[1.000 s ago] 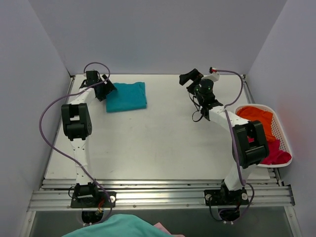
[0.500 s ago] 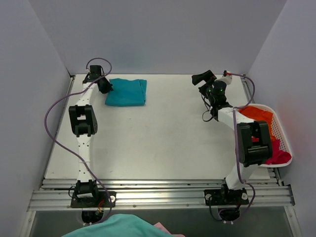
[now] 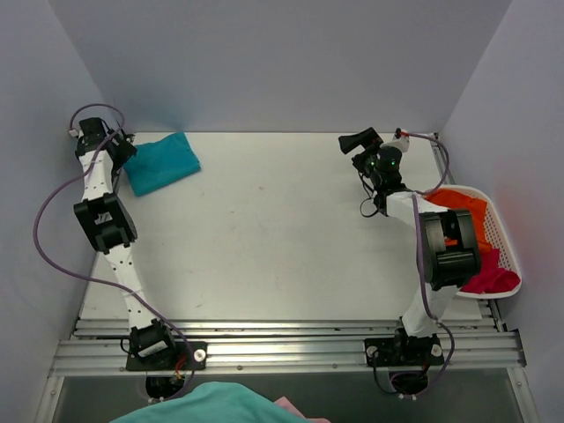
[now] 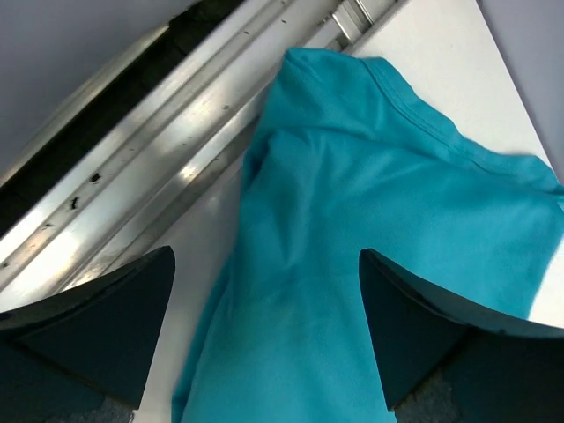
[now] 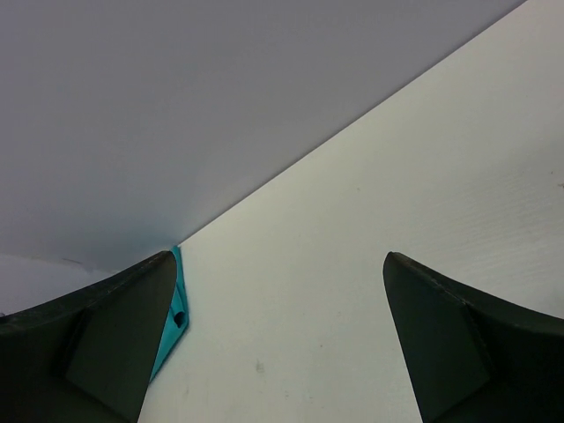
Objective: Fold and stack the t-shirts
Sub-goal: Neatly place the folded tshirt to the corner
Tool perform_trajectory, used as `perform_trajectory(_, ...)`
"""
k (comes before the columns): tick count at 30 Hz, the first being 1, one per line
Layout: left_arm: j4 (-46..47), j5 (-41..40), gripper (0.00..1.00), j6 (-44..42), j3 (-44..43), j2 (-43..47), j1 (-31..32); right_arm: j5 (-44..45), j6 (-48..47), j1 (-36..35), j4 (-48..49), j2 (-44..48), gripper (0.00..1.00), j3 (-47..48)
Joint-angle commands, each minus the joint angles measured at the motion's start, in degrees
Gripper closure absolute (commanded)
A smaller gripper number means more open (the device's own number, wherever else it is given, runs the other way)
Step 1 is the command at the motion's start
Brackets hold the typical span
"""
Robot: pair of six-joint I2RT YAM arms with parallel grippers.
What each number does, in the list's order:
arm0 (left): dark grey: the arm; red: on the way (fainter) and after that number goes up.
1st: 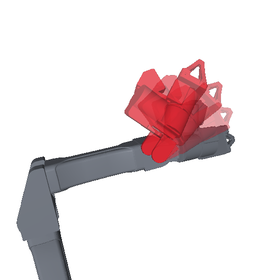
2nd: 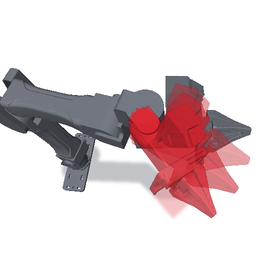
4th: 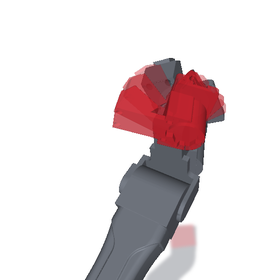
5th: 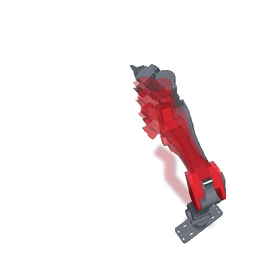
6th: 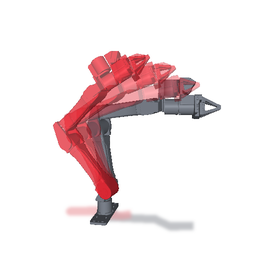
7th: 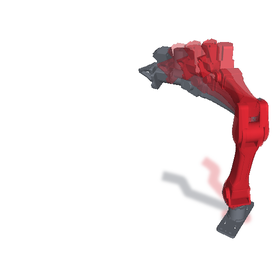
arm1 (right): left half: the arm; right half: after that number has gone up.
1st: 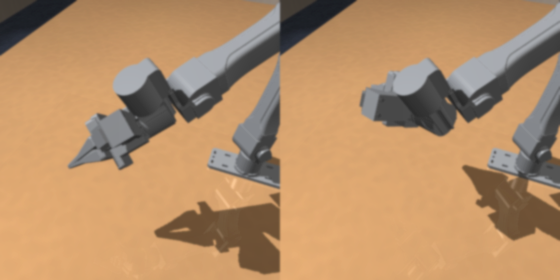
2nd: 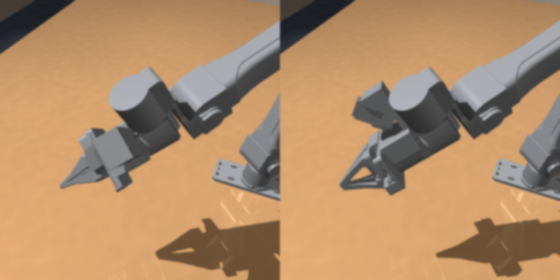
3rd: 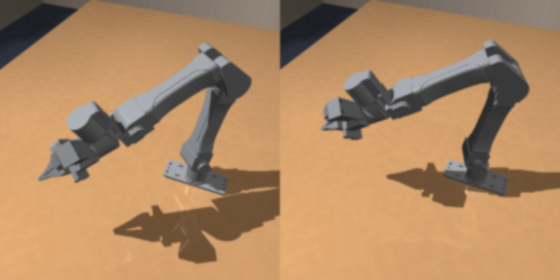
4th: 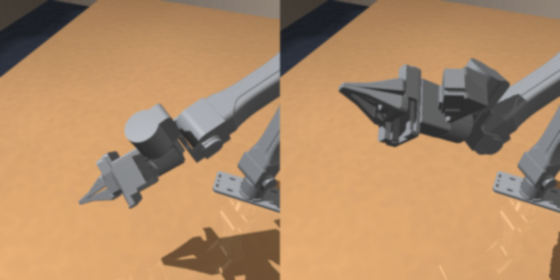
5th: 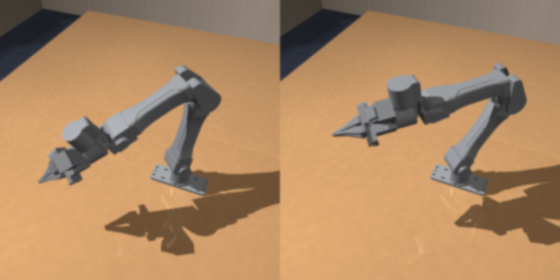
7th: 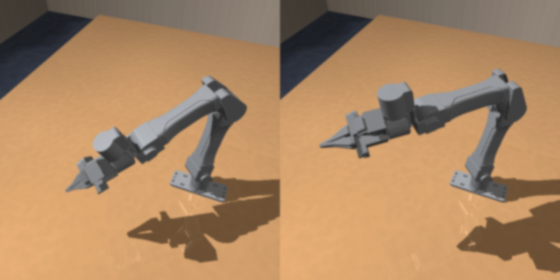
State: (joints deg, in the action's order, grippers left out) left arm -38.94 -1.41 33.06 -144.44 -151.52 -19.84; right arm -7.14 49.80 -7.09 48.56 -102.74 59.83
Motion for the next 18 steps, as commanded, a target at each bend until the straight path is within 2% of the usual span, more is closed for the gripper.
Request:
perform_trajectory(1, 3.3, -6.4, 0.06, 0.2, -0.1, 10.4, -1.3, -2.1, 1.0, 0.3, 4.3, -1.3, 0.00, 1.9)
perform_trajectory(6, 6.6, -9.3, 0.06, -0.1, 4.9, 22.2, -0.6, -2.3, 0.6, 0.1, 4.2, -2.1, 0.00, 2.4)
perform_trajectory(11, 14.3, -9.4, 0.06, -1.9, 19.1, 38.7, 2.3, -1.5, -4.0, -1.3, 0.1, -1.4, 0.00, 4.2)
perform_trajectory(16, 15.7, -12.8, 0.06, -7.7, 28.8, 51.3, 11.7, 4.5, -12.2, -6.1, -13.3, -0.2, 0.00, 11.9)
perform_trajectory(18, 17.7, -11.7, 0.06, -9.0, 36.3, 54.7, 14.5, 6.6, -15.3, -9.0, -13.9, 1.5, 0.00, 12.0)
